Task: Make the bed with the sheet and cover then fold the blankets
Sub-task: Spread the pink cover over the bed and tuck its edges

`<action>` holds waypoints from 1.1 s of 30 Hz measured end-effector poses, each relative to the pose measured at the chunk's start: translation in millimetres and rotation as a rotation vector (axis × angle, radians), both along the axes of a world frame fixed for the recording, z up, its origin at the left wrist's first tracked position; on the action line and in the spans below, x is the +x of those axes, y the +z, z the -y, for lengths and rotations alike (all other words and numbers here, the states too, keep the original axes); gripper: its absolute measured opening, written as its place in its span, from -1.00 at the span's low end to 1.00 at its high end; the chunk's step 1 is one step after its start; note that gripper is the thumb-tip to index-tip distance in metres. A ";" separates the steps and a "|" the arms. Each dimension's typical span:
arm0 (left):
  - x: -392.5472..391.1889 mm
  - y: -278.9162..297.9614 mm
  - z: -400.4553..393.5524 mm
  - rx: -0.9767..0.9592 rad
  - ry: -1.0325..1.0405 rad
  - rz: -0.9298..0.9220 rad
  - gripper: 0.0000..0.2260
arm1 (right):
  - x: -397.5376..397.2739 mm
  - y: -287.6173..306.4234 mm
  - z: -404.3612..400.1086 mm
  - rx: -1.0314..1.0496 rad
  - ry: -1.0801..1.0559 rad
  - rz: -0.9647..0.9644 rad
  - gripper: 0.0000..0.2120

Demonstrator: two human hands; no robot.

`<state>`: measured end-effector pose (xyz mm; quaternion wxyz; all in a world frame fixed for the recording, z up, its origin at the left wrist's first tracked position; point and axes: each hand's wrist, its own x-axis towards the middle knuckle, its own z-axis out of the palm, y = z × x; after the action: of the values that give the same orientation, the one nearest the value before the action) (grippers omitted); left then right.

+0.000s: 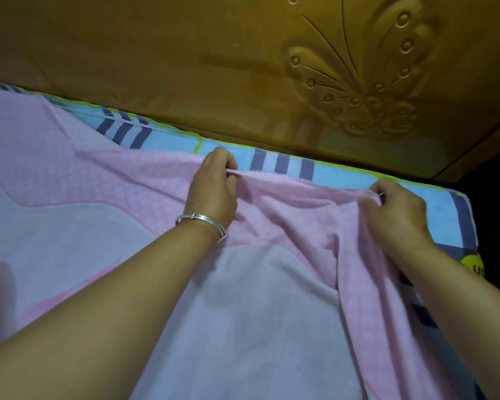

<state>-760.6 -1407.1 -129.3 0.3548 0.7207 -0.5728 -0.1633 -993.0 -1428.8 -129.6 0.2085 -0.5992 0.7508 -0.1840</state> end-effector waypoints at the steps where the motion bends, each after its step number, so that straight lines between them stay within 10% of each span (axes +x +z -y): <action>1: -5.0 0.9 7.7 -0.018 -0.017 -0.004 -0.87 | -5.7 -2.3 2.4 -0.029 -0.039 -0.016 -0.85; 13: -49.7 -36.2 57.2 0.073 -0.142 0.018 -0.71 | -33.7 -29.5 46.2 -0.070 -0.154 -0.196 -0.83; 18: -64.2 -41.0 47.2 0.077 -0.164 0.310 -0.77 | -29.8 -36.0 49.8 -0.059 -0.183 -0.207 -0.79; 25: -122.5 -45.1 16.8 0.512 -0.512 0.499 -0.43 | -41.3 -26.5 51.6 0.024 -0.085 -0.087 -0.77; 29: -124.5 -40.4 24.2 0.599 -0.506 0.476 -0.47 | -61.1 -2.0 42.7 0.404 -0.048 0.474 -0.89; 33: -130.3 -28.5 28.0 0.697 -0.483 0.494 -0.51 | -86.5 13.2 29.7 0.930 0.172 0.413 -0.89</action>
<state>-890.9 -1435.1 -157.9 -0.1022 0.6602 -0.7019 -0.2470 -1079.5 -1458.5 -116.3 0.6110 -0.4539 0.6445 0.0727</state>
